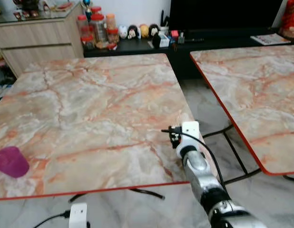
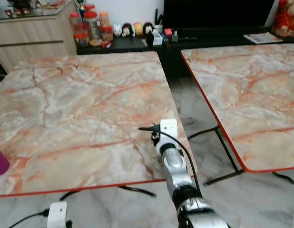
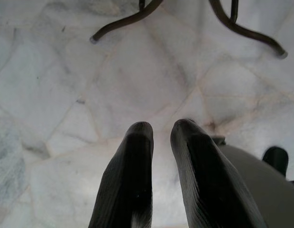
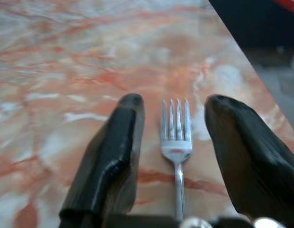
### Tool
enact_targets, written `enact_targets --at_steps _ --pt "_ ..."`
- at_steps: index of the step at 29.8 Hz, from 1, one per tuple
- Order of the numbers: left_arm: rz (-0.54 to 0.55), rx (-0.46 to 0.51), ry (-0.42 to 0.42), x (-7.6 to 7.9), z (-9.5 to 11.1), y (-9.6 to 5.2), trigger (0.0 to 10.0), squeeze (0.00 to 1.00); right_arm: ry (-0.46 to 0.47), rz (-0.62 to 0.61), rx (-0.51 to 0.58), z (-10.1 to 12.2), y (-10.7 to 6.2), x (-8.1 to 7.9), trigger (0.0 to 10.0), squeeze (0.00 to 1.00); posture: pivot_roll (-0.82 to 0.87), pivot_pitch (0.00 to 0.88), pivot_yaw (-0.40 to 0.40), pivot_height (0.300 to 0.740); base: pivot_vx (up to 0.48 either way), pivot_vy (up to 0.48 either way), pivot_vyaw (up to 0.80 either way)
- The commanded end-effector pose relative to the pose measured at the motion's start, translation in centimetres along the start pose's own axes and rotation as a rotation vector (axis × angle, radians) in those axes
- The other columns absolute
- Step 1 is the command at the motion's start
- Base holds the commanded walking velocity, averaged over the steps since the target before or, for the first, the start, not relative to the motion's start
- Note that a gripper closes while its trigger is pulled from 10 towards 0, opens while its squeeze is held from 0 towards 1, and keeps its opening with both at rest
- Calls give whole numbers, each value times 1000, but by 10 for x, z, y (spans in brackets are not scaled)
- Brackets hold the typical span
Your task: Setting the table
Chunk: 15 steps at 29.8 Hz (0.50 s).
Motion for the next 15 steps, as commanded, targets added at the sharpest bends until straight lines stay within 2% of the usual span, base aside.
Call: enact_targets --at_steps 1,10,13,15 --pt "8 0 4 -3 -2 0 10000 0 -15 25 26 8 0 -9 10000 0 -2 0 27 740 0 0 0" --pt "-1 4 6 -1 1 0 10000 0 -3 -4 -12 1 -3 -3 10000 0 -3 0 30 740 0 0 0" --pt "-3 6 4 -1 2 1 10000 0 -18 -41 -36 -2 -3 3 10000 0 0 0 28 740 0 0 0" --pt "-5 6 3 -1 2 1 10000 0 -37 -93 -68 -8 -4 14 10000 0 1 0 27 740 0 0 0"
Point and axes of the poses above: a point about 5 cm out from each wrist's last joint towards the gripper, its own y axis pointing out of the wrist towards the gripper, its own z axis along the axis of the wrist's last joint, x = y × z, the point moved 6 cm from there along y, pointing out of the wrist towards the gripper, and after that the axes turned 15 degrees about y, right-handed, at the moved point
